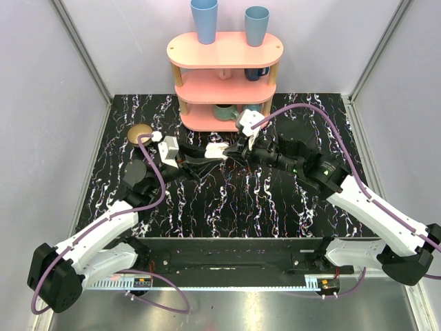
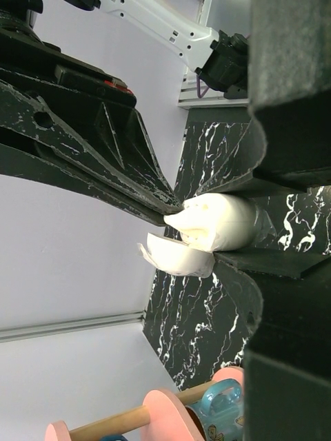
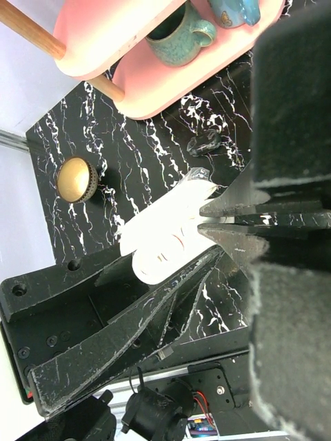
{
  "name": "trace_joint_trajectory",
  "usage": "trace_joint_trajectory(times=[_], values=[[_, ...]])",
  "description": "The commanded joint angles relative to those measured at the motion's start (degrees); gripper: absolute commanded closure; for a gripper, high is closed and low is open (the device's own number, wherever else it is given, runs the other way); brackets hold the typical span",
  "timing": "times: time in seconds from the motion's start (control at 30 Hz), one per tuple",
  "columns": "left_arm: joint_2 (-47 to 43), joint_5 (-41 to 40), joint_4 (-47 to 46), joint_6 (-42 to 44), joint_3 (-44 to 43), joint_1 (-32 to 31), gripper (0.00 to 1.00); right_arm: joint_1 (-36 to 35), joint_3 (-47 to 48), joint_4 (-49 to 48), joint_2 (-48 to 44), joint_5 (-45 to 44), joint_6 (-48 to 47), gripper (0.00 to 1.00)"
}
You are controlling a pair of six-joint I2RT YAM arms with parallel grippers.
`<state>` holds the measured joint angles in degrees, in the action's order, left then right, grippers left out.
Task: Insert the wireless bluetooth earbuds into the charging case
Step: Adjust the right earbud in the right side groove of the charging case.
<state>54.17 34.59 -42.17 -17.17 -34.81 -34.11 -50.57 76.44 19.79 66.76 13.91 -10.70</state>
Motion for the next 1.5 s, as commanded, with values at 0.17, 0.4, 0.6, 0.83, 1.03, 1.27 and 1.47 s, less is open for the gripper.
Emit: trace_joint_trajectory(times=[0.17, 0.4, 0.6, 0.83, 1.03, 1.27, 1.47], values=[[1.37, 1.18, 2.01, 3.02, -3.25, 0.27, 1.00, -2.61, 0.28, -1.16, -1.55, 3.67, -0.46, 1.00], [0.76, 2.76, 1.22, 3.11, -2.37, 0.27, 1.00, -2.61, -1.03, -2.65, -2.25, 1.56, 0.59, 1.00], [0.32, 3.64, 0.69, 3.02, -2.02, 0.18, 1.00, -2.61, -1.30, -3.35, -2.25, 2.17, 1.03, 1.00], [0.58, 4.70, 1.04, 3.28, -2.28, 0.27, 1.00, -2.61, -1.30, -3.71, -2.69, 1.73, 0.77, 1.00], [0.76, 5.58, 1.30, 3.46, -2.37, 0.18, 1.00, -2.61, -1.74, -3.97, -2.51, 2.26, 1.21, 1.00], [0.93, 6.45, 0.78, 3.19, -2.54, 0.18, 1.00, -2.61, -2.00, -4.50, -2.34, 2.96, 1.12, 1.00], [2.07, 7.51, 0.86, 3.02, -3.42, 0.18, 1.00, -2.61, -1.48, -3.88, -1.55, 4.28, 0.59, 1.00]])
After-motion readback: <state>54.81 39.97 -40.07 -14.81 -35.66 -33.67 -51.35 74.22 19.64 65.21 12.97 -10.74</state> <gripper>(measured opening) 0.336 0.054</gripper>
